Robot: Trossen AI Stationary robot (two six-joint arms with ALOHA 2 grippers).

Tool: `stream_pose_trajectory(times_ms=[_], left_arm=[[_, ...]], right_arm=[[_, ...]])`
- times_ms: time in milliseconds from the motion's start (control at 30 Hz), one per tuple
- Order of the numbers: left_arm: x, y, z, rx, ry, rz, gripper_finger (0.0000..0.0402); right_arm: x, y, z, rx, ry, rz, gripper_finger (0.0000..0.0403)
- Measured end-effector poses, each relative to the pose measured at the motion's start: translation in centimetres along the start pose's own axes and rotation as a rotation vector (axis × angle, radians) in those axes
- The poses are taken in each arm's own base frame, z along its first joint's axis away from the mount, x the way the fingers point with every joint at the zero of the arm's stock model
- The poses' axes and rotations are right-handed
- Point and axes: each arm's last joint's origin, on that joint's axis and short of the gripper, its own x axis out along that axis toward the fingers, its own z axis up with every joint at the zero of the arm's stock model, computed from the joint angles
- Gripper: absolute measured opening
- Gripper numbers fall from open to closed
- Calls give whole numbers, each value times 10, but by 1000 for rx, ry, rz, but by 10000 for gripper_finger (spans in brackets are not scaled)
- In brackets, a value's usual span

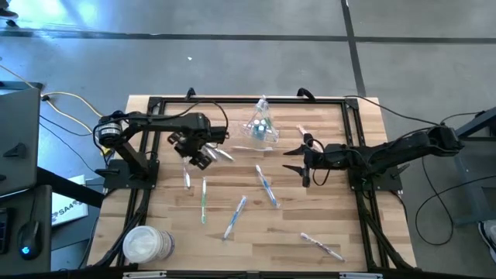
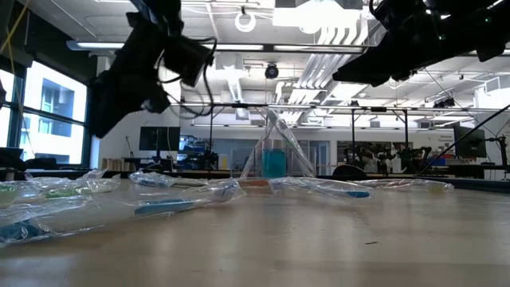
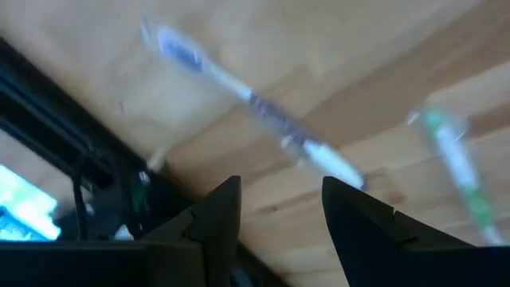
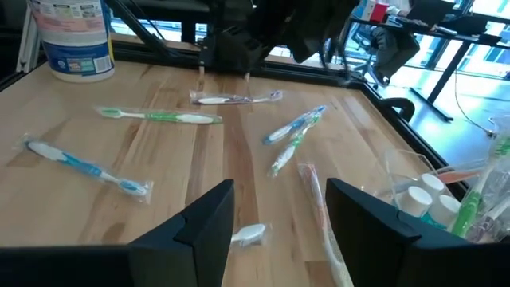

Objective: Pick & Place toothbrushing station
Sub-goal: Put the top violet toothbrush into the transparent organizer

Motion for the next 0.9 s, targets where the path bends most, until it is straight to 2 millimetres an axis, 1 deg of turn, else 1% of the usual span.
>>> stream_pose_trajectory(times_ms=[133, 233, 367, 533, 900], left_arm=[[17, 6, -7, -29, 81, 65, 173], [26, 8, -7, -38, 76, 97, 173], [35, 7, -5, -81, 49, 81, 173], [42, 5, -2, -85, 16, 53, 173], [57, 3, 1, -160, -30, 10, 173]], right_arm=[[0, 1, 0, -2, -3, 37, 191], [0, 2, 0, -17, -7, 71, 191], [0, 2, 0, -26, -9, 78, 191], [0, 2, 0, -26, -9, 78, 191], [0, 3, -3, -9, 24, 81, 191]])
